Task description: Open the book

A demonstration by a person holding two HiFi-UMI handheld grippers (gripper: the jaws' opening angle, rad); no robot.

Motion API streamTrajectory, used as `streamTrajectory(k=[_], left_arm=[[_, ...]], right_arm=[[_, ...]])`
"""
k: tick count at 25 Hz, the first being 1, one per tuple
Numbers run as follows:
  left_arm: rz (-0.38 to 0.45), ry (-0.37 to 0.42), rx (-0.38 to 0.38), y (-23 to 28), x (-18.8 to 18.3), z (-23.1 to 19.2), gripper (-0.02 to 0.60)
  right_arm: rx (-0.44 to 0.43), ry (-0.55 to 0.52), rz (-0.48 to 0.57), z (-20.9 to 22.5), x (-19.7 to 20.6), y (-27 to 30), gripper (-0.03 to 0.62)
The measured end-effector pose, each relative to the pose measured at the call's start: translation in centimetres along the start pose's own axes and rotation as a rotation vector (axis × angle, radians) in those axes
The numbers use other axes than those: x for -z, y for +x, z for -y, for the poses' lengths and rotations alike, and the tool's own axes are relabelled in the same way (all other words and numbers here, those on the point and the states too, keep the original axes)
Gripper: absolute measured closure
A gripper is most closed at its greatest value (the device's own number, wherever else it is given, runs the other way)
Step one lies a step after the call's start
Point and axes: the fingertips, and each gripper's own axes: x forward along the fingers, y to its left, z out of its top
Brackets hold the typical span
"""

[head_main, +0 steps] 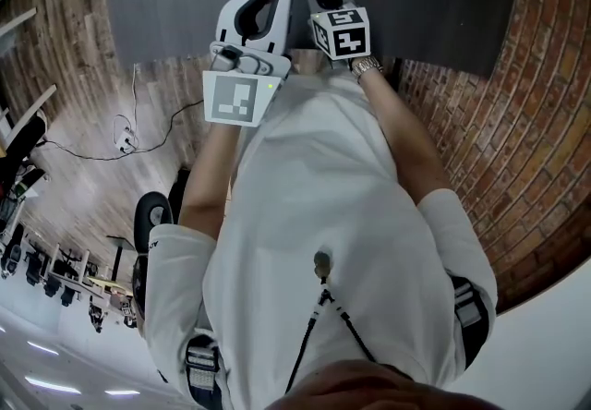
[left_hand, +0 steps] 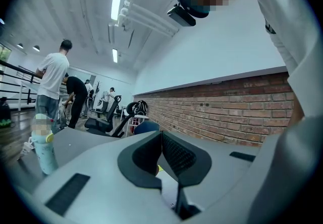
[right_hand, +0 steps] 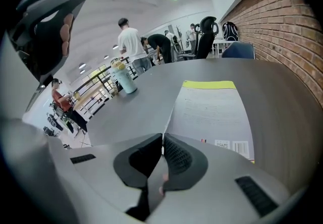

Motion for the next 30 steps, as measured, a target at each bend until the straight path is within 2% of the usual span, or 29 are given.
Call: streamTrajectory(k=[15,30], left_arm=[[0.003,0.011,0.015,2.9,0.3,3.2,0.558],[-0.003,0.010,0.027,4.3,1.0,6.5,0.558]], right_arm=[[-0.026,0.006,0.052,3.4,-1.6,-3.6,0.553],[-0.015,0.029,0.084,6.8,-1.5,-6.1,0.553]])
